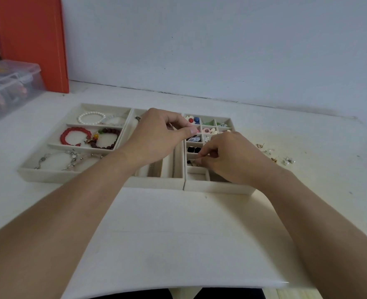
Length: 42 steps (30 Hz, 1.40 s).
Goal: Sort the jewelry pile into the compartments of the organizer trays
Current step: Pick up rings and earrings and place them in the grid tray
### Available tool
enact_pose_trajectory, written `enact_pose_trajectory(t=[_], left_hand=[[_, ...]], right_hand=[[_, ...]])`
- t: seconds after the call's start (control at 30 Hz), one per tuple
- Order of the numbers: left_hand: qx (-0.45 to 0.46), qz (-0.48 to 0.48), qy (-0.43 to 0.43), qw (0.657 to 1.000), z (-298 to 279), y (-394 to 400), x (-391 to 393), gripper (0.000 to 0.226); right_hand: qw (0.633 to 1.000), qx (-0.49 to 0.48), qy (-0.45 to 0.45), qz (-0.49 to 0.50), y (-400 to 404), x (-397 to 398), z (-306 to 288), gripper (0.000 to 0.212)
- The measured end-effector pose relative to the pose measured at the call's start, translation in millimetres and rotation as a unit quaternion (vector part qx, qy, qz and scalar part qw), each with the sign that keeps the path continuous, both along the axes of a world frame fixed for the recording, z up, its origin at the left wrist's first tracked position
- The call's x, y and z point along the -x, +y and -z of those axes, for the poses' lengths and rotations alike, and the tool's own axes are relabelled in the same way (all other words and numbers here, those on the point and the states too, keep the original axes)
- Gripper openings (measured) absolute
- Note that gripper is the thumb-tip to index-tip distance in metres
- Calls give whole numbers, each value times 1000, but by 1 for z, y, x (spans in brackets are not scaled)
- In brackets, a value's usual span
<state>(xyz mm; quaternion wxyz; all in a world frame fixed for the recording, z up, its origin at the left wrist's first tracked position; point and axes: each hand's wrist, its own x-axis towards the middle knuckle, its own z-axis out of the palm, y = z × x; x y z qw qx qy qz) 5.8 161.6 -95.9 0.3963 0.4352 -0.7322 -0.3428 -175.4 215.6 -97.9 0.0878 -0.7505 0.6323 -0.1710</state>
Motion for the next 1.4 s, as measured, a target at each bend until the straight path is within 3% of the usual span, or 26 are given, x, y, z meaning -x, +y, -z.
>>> enact_pose_trajectory(t=[0.17,0.53,0.87,1.0,1.1,1.2,1.4], left_hand=[[-5,-3,3,1000,0,-1,0,10],[5,-21,7,1000,-1,-3,-3,9],[-10,6,-1,1000,4,0,6,7],[-15,44,-22,999,-6,1,24,15],[-20,56,-51,997,-12,-5,42,13],[-9,82,-96,992,-16,-12,64,8],[-7,120,-127,985,-17,-26,108,6]], right_hand=[[999,-30,-15,23,-3,-5,-3,9],[996,-1,-42,78,-3,1,-11,5],[981,37,-113,153,-3,52,-20,9],[963,53,-150,216,-2,89,-25,10],[961,17,-127,245,-1,116,-24,10],[966,-24,-105,235,-3,127,-19,6],[979,-68,-80,174,-10,125,-10,23]])
